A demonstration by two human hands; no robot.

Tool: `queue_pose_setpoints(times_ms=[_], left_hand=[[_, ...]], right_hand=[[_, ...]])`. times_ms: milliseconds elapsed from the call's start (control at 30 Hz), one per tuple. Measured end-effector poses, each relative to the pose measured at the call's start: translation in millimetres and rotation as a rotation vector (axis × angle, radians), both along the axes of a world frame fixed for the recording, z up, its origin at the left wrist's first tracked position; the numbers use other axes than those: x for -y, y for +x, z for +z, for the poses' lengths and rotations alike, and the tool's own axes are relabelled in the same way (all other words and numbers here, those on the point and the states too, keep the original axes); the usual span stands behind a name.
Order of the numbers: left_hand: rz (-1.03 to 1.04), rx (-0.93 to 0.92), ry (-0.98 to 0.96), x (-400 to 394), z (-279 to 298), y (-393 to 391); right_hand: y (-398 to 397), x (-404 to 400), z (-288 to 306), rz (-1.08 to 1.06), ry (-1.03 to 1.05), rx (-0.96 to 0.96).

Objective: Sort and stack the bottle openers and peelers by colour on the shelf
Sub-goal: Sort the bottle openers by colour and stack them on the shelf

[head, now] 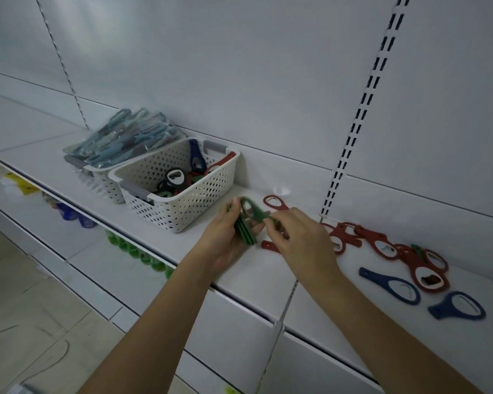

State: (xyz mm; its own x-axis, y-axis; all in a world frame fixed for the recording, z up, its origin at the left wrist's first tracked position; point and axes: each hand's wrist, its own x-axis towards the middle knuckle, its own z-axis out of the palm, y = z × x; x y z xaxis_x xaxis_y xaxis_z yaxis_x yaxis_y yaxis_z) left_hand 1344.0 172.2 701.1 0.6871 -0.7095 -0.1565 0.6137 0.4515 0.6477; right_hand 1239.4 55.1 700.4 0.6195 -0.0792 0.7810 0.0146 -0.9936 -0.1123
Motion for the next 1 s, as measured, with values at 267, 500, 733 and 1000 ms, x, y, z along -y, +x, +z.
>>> queue_pose_setpoints(times_ms=[267, 500, 733, 1000], left_hand=[[-0.016, 0.085, 0.062, -5.3, -1.8, -0.8], [-0.077, -0.168, -0.141, 8.4, 4.1, -20.7], [-0.184, -0.148, -0.137, 93.9, 24.7, -72.8], [-0.24, -0.264, -0.083, 167.2, 24.2, -116.2]], right_hand=[[-6.0, 3.9, 0.4, 0.104, -0.033, -0.255], [-92.4, 105.6, 17.6, -0.475, 0.296, -0.292], [-164.1, 185.5, 18.1, -0.516, 0.625, -0.631], [-183.1, 190.4, 2.9, -0.327, 0.545, -0.683]])
